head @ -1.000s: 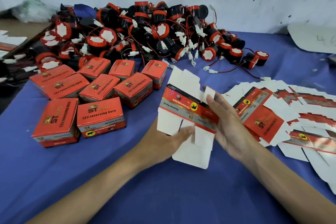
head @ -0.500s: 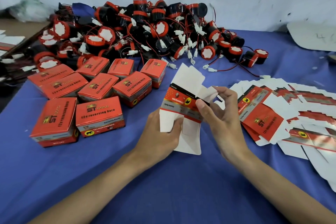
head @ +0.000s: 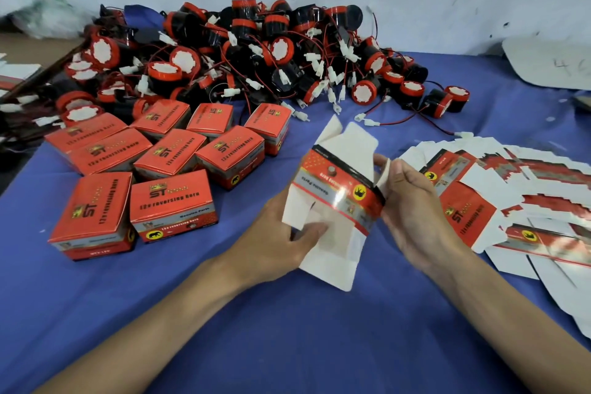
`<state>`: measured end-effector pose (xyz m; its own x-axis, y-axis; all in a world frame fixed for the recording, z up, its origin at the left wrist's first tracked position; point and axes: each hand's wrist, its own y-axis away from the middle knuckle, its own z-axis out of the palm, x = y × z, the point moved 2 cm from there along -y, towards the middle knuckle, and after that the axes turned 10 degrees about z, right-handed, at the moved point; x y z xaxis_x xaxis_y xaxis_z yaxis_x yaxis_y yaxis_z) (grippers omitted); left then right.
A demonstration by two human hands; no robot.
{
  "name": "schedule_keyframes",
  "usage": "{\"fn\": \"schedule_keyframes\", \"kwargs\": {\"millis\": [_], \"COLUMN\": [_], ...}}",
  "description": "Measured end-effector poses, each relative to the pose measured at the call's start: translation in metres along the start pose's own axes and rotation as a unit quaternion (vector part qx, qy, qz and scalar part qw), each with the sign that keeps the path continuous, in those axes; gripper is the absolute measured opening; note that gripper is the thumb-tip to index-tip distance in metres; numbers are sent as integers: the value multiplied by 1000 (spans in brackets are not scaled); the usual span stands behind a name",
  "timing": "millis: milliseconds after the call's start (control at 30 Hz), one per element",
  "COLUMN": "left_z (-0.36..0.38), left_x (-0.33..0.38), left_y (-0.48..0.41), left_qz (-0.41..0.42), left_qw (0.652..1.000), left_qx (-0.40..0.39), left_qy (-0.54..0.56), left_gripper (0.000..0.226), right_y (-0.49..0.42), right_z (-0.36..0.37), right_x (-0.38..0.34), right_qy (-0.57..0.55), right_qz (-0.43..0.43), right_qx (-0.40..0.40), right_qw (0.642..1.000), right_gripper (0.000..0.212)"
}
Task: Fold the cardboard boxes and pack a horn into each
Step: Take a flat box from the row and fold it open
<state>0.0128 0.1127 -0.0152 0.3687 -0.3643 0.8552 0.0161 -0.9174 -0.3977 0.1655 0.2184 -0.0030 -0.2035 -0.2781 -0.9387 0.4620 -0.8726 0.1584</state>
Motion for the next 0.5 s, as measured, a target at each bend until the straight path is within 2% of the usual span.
{"fn": "schedule_keyframes", "kwargs": {"millis": [67,100,200,267,333,400,467,500], "left_z": [-3,-3,-6,-11,-15,-12,-9,-9], "left_x": [-2,-1,2,3,7,18,28,27], "left_y": [-3,-3,-5,-5,-2,4,13,17], "left_qz": [9,13,3,-7,-12,-48,-74,-66], "left_qw": [1000,1000,999,998,996,981,966,967], "left_qx": [2,7,33,44,-10,-122,-187,-193], "left_qy": [-23,-25,7,48,88,142,160,150], "left_gripper": [57,62,57,62,68,66,80,95], "right_y": [0,1,3,4,8,14,18,19], "right_z": [0,-1,2,5,10,14,19,19], "right_x": [-2,-3,-5,-5,-4,-2,2,4], "right_qy": [-41,-58,-92,-90,-34,82,190,213], "right_qz": [7,11,14,12,-3,-61,-109,-123], "right_qx": [4,1,-19,-5,12,9,24,38], "right_qw": [999,998,995,996,999,995,975,969], "right_gripper": [35,36,40,35,31,27,36,39]}}
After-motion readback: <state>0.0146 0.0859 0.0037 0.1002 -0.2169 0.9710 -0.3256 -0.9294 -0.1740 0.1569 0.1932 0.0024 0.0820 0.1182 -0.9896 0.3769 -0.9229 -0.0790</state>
